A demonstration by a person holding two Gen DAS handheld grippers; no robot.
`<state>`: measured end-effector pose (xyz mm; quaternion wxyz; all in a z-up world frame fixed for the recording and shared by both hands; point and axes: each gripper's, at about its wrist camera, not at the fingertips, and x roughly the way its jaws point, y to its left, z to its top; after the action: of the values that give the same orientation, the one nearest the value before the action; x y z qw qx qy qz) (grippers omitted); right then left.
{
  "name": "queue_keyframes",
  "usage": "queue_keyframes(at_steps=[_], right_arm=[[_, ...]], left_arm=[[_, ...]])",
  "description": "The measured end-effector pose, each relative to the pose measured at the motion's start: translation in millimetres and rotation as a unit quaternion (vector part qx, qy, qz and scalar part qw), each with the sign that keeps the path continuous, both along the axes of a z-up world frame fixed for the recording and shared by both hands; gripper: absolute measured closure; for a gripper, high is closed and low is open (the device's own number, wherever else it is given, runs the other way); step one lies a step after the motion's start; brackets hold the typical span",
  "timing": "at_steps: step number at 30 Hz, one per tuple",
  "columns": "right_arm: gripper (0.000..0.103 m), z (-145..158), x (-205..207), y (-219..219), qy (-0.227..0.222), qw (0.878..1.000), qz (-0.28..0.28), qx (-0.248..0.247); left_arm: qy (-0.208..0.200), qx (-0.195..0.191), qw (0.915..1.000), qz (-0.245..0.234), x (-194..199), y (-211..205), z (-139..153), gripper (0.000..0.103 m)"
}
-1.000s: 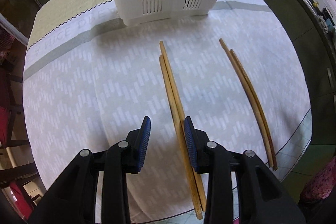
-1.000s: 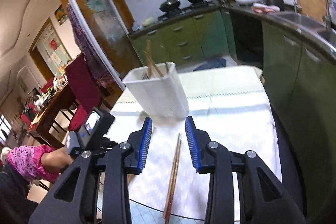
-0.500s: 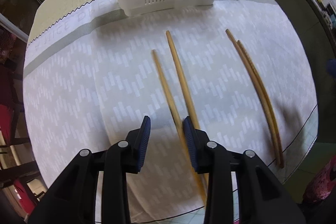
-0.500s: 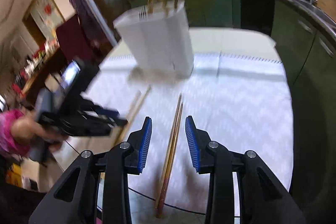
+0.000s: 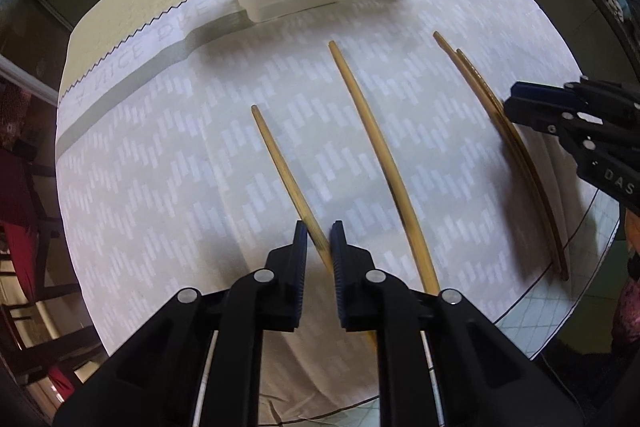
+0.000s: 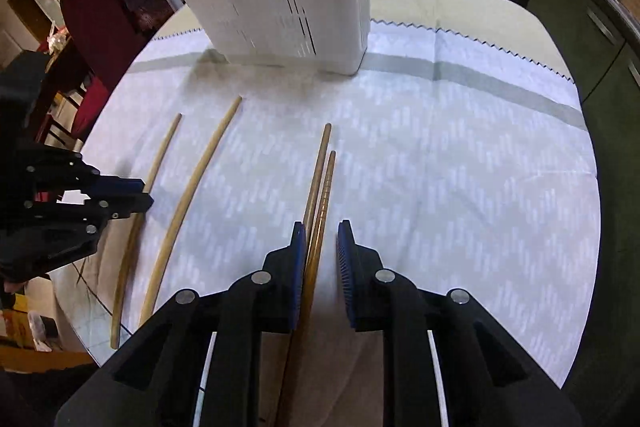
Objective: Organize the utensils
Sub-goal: 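Grasp a wooden chopstick on the cloth with the left tool while the right tool grasps another, then lift both held chopsticks up toward the white holder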
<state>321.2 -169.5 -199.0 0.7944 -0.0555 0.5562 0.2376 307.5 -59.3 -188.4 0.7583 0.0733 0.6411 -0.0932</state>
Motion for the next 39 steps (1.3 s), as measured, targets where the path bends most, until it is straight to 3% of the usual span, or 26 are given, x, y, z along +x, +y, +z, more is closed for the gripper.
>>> queue_keyframes(at_steps=[8,16,20,25,39], right_arm=[[0.086,-6.7,5.8,7.4,0.001,0.999,0.000,-0.032],[0.095,-7.4,5.3,26.1,-0.010,0.997,0.012,-0.071],[0.096,-6.8,11.3,15.9,0.008,0.999,-0.001,-0.040],[0.096,13.3,11.4,0.3,-0.003,1.000,-0.012,-0.003],[0.096,86.3,-20.8,-28.6,-0.066,0.996,-0.016,0.059]], left_arm=[[-0.002,-0.005,1.0000,-0.007,-6.2,0.6,3.1,0.090],[-0.004,-0.014,0.9999,-0.001,-4.1,8.2,5.7,0.090],[-0.003,-0.029,0.9995,0.009,-1.8,14.6,8.7,0.093],[-0.001,-0.049,0.9984,0.027,3.3,26.9,15.8,0.097],[-0.074,-0.074,0.9940,0.030,-15.8,63.0,79.0,0.097]])
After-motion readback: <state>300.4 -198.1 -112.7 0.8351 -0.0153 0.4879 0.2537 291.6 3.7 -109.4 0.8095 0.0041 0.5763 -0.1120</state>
